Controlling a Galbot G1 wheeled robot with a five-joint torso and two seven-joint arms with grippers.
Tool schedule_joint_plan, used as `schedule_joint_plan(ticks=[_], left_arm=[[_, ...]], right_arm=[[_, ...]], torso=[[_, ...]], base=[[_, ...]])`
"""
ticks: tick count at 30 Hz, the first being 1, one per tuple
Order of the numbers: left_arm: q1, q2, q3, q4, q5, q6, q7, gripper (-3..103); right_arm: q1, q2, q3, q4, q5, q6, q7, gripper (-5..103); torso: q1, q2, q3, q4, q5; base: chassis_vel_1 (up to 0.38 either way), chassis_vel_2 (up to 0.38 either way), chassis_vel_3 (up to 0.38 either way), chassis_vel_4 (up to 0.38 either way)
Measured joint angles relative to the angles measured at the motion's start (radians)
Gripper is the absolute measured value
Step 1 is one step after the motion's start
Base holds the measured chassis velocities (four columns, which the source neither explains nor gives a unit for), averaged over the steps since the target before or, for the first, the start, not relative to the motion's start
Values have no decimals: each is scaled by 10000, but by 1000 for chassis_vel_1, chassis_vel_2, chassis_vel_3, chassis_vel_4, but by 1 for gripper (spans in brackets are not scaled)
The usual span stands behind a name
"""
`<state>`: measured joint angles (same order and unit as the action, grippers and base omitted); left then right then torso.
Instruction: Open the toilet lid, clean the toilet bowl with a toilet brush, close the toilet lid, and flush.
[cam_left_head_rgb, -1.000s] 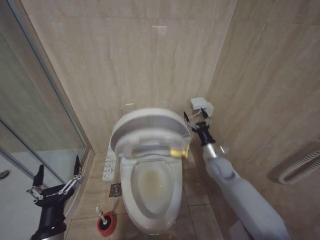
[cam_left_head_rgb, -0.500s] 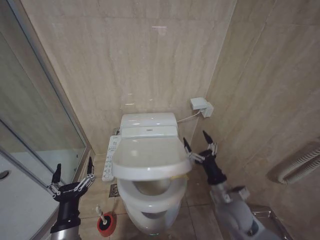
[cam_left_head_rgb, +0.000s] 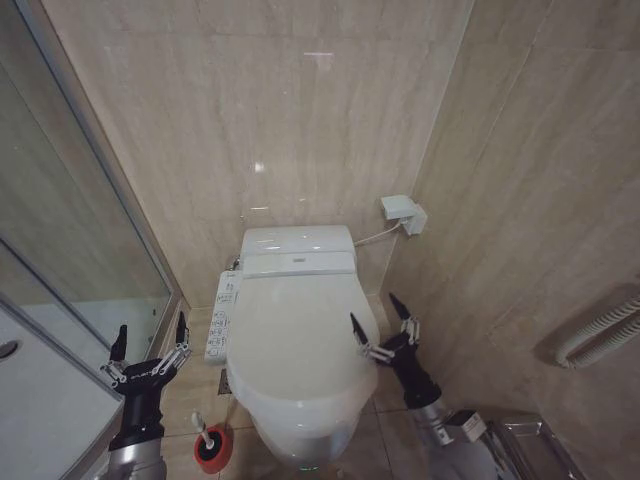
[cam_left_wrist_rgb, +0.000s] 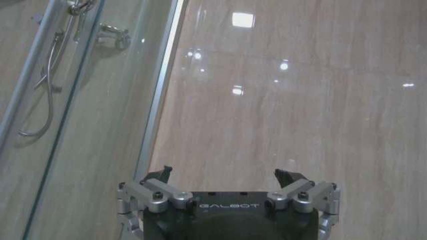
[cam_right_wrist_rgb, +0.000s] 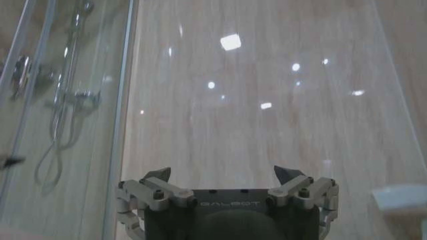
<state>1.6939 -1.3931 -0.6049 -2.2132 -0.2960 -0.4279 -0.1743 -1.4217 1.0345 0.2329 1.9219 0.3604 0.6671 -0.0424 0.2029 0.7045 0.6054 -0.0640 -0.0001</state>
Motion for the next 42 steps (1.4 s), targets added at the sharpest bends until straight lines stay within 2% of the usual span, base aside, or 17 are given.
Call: schedule_joint_plan(ticks=[6,14,21,28,32,36,37,38,39,40,42], left_arm=[[-234,130,-15,254,-321,101,-70,100],[-760,426,99,853,-398,157,-82,100],[-1099,570,262,1288,-424,173,-98,100],[-1438,706,315,1756,-406,186,-102,100],[-1919,955,342,2474,-251,263,-235,100],[-2291,1119,436,2875,-257,267,-216,100],[-2635,1270,548,3204,-314,252,-158,100],[-3460,1791,918,4131,-595,42,65,100],[-3749,2080,1104,4507,-862,-60,218,100],[-3749,2080,1104,4507,-862,-60,218,100],[-4153,2606,1324,5048,-1424,-194,499,102]], right_arm=[[126,183,-232,-1336,-349,306,-104,100],[699,878,-452,-3285,-793,488,-207,100],[851,1223,-282,-3923,-815,510,-214,100],[680,1293,-70,-2997,-391,449,-212,100],[374,1180,299,-1510,-99,290,-205,100],[345,1154,463,-981,41,209,-197,100],[363,1145,570,-699,154,143,-183,100],[464,1159,720,-622,285,93,-167,100],[539,1192,741,-788,308,104,-166,100],[539,1192,741,-788,308,104,-166,100],[727,1305,704,-1148,340,111,-165,100]], torso=[[-1,0,0,0,-1],[0,0,0,-1,1],[0,0,1,-2,0],[0,0,1,2,1],[0,0,1,0,0],[0,0,0,0,-1],[0,0,0,0,-2],[1,0,1,-3,-2],[1,0,1,-5,-7],[1,0,1,-5,-7],[1,-1,2,2,0]], base=[[0,0,0,0],[0,0,0,0],[0,0,0,0],[0,0,0,0],[0,0,0,0],[0,0,0,0],[0,0,0,0],[0,0,0,0],[0,0,0,0],[0,0,0,0],[0,0,0,0]])
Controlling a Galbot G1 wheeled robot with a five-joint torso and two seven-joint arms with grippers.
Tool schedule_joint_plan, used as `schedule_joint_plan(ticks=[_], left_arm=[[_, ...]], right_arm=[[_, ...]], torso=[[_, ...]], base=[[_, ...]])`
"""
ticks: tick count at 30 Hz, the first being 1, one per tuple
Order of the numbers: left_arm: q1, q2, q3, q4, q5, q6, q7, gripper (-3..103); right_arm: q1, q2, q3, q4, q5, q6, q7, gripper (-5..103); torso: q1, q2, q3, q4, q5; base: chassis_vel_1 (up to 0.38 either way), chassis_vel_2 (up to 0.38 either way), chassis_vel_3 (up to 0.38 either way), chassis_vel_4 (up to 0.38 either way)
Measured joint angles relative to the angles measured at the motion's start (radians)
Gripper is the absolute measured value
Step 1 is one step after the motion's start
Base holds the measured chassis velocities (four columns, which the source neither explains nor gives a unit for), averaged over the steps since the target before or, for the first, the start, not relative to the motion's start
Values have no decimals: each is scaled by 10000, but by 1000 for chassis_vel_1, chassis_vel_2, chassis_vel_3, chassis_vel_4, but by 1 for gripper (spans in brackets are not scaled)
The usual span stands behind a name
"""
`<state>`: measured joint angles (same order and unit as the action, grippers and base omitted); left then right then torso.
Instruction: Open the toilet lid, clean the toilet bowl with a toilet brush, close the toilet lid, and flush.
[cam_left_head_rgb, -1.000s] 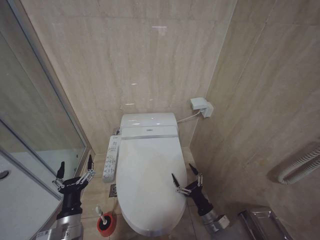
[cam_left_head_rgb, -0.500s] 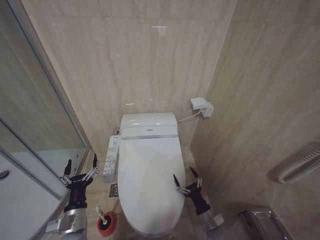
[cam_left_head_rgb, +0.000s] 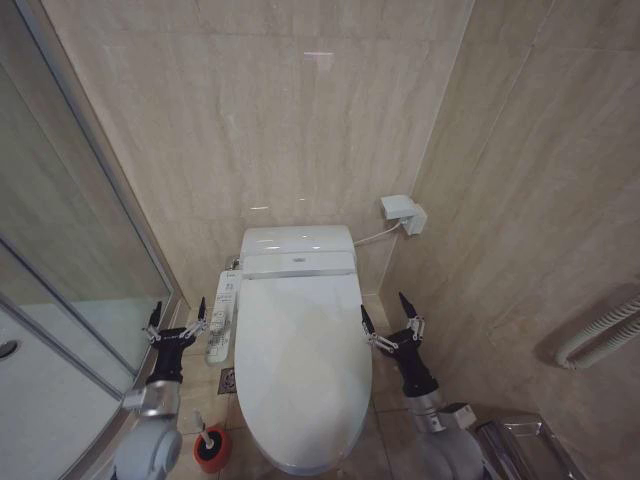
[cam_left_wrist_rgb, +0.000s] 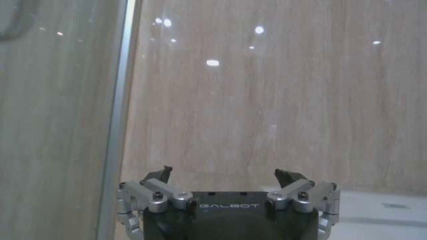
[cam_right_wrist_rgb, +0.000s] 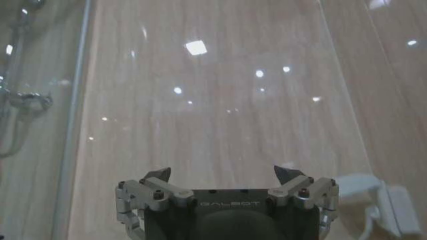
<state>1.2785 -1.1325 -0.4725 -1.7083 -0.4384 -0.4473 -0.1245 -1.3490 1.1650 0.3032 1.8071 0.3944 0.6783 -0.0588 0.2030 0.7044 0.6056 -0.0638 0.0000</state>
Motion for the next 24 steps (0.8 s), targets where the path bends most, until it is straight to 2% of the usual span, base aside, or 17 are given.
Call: schedule_joint_plan(ticks=[1,2,5,6,7,10,12,15,17,18,20,22,24], left_arm=[[-391,368,215,403,-340,-56,188,102],[-391,368,215,403,-340,-56,188,102],[-1923,991,884,1668,-609,-157,427,102],[-2332,1070,1035,2000,-635,-168,470,92],[-2332,1070,1035,2000,-635,-168,470,92],[-3610,1150,1482,3321,-675,-178,767,92],[-3943,1119,1559,3782,-651,-179,879,92],[-4650,977,1663,4776,-637,-273,1229,96],[-4825,947,1701,5011,-642,-302,1357,96],[-5059,937,1751,5351,-642,-373,1585,96],[-5455,992,1853,5966,-639,-554,2104,96],[-5666,1018,1912,6256,-635,-636,2333,96],[-6249,1039,2092,7066,-625,-851,2909,96]], right_arm=[[98,140,-7,-171,7,2,0,100],[98,140,-7,-171,7,2,0,100],[205,560,151,-326,35,-30,15,100],[209,674,263,-337,67,-49,18,100],[209,674,263,-337,67,-49,18,100],[212,901,590,-400,166,-90,29,100],[240,931,617,-431,185,-98,29,100],[355,971,593,-482,232,-133,33,100],[349,979,582,-476,236,-139,29,100],[350,986,564,-469,246,-148,31,100],[408,1002,538,-472,282,-179,30,100],[412,1015,559,-478,301,-183,33,100],[409,1062,622,-481,357,-185,30,100]], torso=[[0,0,0,7,0],[0,0,0,7,0],[0,0,-1,-4,-1],[0,0,-1,-8,-2],[0,0,-1,-8,-2],[1,0,0,-8,-2],[1,0,-1,-9,-1],[1,0,-1,5,-1],[0,0,-1,1,-1],[1,0,-1,-6,-3],[1,0,-1,1,-1],[0,0,-1,3,1],[0,0,-1,-2,0]], base=[[0,0,0,0],[0,0,0,0],[0,0,0,0],[0,0,0,0],[0,0,0,0],[0,0,0,0],[0,0,0,0],[0,0,0,0],[0,0,0,0],[0,0,0,0],[0,0,0,0],[0,0,0,0],[0,0,0,0]])
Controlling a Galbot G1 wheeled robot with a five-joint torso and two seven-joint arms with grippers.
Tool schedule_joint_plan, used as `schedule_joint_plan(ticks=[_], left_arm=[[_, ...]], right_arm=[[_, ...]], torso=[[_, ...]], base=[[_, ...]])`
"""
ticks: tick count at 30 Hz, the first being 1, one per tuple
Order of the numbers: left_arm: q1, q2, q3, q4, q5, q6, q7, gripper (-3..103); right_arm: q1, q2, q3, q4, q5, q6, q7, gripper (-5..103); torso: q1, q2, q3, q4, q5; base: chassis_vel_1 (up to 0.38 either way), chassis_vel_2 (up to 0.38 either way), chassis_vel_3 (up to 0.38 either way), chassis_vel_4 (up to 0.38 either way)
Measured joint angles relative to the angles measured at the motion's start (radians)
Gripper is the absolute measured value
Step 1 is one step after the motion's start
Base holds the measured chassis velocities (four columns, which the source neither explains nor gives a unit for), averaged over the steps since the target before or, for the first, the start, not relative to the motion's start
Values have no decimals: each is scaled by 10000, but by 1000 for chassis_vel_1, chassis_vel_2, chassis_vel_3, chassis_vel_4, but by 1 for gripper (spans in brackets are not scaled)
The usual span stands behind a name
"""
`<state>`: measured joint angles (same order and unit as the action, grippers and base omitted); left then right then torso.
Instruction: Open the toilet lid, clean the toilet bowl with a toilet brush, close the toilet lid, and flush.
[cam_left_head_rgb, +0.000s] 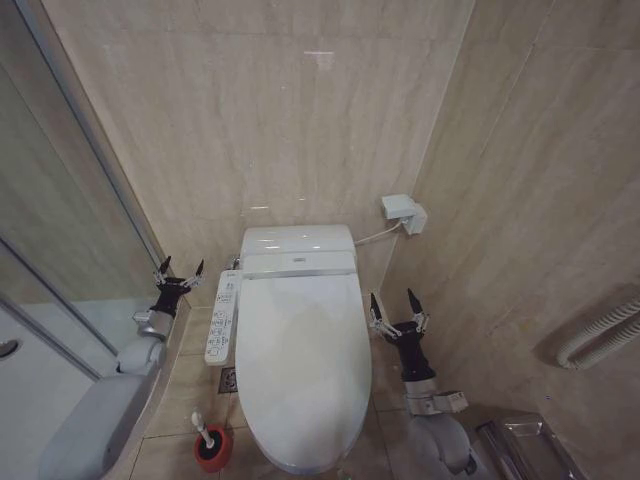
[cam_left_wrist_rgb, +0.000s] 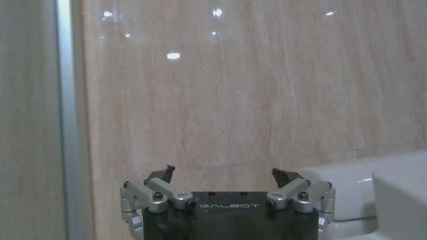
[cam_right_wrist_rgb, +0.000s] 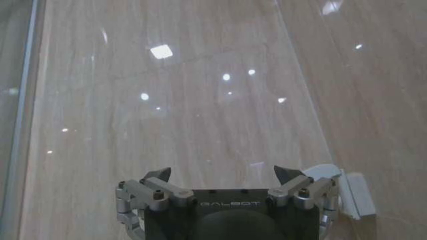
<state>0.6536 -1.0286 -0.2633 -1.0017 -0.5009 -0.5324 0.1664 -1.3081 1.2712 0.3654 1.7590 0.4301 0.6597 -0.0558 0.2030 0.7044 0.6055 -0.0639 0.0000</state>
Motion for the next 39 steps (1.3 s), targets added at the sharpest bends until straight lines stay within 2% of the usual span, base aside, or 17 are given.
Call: schedule_joint_plan(ticks=[1,4,5,6,9,11,12,16,18,19,26,27,34,35,39], left_arm=[[0,0,0,0,0,0,0,96],[-851,-96,219,1213,-17,-322,927,96],[-1161,-190,318,1618,-54,-415,1271,91],[-1161,-190,318,1618,-54,-415,1271,91],[-1811,-576,490,2408,-55,-519,1839,91],[-1968,-736,507,2603,20,-523,1878,91],[-2109,-883,508,2788,145,-522,1846,70],[-2508,-1208,508,3295,815,-389,1550,70],[-2712,-1259,535,3595,1134,-350,1608,70],[-2813,-1260,591,3743,1273,-348,1712,43],[-3139,-995,1085,4072,1790,-387,2132,43],[-3185,-863,1351,4085,1895,-402,2204,16],[-3325,-645,1911,4481,2214,-467,2354,16],[-3343,-647,1946,4572,2245,-475,2376,0],[-3424,-723,1999,4852,2288,-520,2441,0]], right_arm=[[0,0,0,0,0,0,0,100],[6,88,14,-29,57,0,2,100],[12,135,-2,-67,66,0,3,100],[12,135,-2,-67,66,0,3,100],[11,261,-24,-127,69,5,-3,100],[11,293,-24,-153,71,7,-3,100],[11,309,-23,-166,76,10,-4,100],[35,307,4,-218,127,14,-4,100],[51,301,20,-254,154,22,-4,100],[64,305,29,-287,162,30,-4,100],[70,370,34,-354,210,65,-11,100],[68,391,28,-374,214,81,-16,100],[70,422,-15,-384,234,95,-32,100],[70,426,-23,-384,234,96,-35,100],[56,460,-38,-386,233,105,-43,100]], torso=[[0,0,0,0,0],[0,0,0,-1,0],[0,0,0,1,1],[0,0,0,1,1],[0,0,0,-2,1],[0,0,0,-2,0],[0,0,0,-3,0],[-1,0,0,-4,1],[0,0,0,-3,0],[0,0,0,1,2],[-1,1,0,1,1],[-1,1,-1,1,2],[-1,1,-1,0,0],[-1,1,-1,-2,-1],[-1,1,-1,-1,0]], base=[[0,0,0,0],[0,0,0,0],[0,0,0,0],[0,0,0,0],[0,0,0,0],[0,0,0,0],[0,0,0,0],[0,0,0,0],[0,0,0,0],[0,0,0,0],[0,0,0,0],[0,0,0,0],[0,0,0,0],[0,0,0,0],[0,0,0,0]])
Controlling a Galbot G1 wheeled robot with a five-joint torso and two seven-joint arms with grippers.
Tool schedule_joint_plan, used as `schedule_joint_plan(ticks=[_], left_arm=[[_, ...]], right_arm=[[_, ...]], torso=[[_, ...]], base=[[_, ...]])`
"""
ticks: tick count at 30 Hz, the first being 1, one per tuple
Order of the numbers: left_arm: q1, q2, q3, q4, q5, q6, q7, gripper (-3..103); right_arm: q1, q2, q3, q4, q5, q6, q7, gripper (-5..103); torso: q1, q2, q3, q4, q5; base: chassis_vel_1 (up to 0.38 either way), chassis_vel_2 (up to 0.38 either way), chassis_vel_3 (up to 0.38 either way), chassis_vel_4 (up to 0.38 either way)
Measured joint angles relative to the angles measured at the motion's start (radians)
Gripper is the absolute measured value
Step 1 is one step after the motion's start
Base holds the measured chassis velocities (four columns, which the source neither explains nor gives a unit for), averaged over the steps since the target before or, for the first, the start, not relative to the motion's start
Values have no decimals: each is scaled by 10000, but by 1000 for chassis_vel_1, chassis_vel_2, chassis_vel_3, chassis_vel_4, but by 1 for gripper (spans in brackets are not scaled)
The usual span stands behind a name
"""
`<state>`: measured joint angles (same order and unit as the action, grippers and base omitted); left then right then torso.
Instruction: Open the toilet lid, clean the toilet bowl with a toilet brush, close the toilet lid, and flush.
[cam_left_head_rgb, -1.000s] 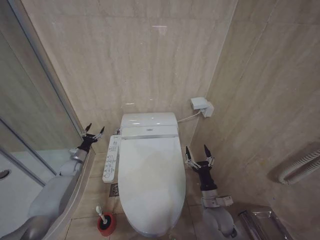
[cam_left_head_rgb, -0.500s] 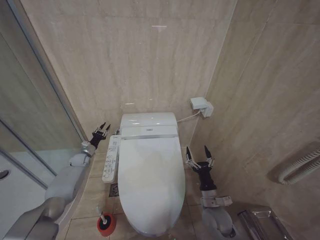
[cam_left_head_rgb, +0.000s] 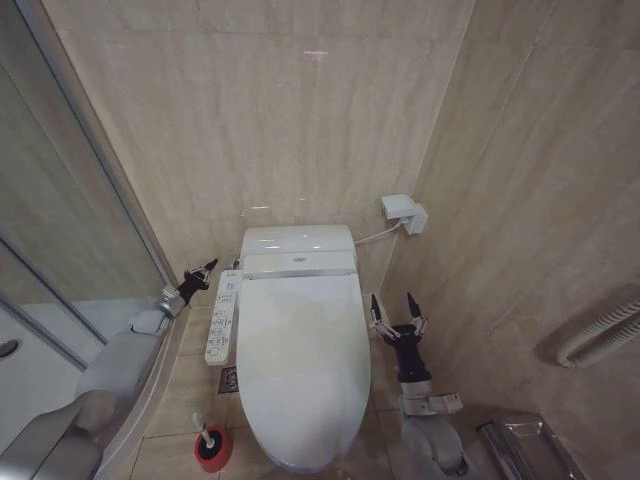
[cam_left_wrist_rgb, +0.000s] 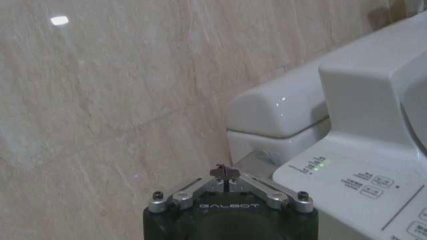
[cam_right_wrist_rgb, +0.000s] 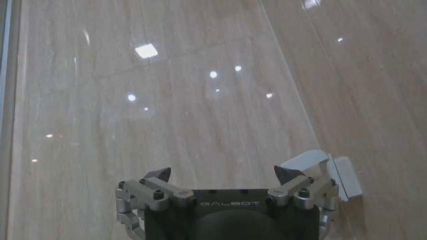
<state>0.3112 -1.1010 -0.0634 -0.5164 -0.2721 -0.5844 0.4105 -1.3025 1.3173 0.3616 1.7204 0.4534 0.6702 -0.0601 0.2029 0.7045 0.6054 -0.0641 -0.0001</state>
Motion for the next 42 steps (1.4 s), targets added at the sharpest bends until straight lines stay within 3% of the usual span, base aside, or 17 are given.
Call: schedule_joint_plan(ticks=[13,18,42], left_arm=[[-424,-419,411,513,22,-39,39,0],[-557,-480,655,624,80,-32,18,0],[-923,-471,786,813,1072,213,-344,0]], right_arm=[[-86,174,38,-98,-39,105,-34,100],[-56,196,71,-111,-39,108,-30,100],[-130,372,29,-130,-46,136,-34,100]], torso=[[0,0,0,-1,1],[0,0,0,9,4],[0,0,0,-8,-3]], base=[[0,0,0,0],[0,0,0,0],[0,0,0,0]])
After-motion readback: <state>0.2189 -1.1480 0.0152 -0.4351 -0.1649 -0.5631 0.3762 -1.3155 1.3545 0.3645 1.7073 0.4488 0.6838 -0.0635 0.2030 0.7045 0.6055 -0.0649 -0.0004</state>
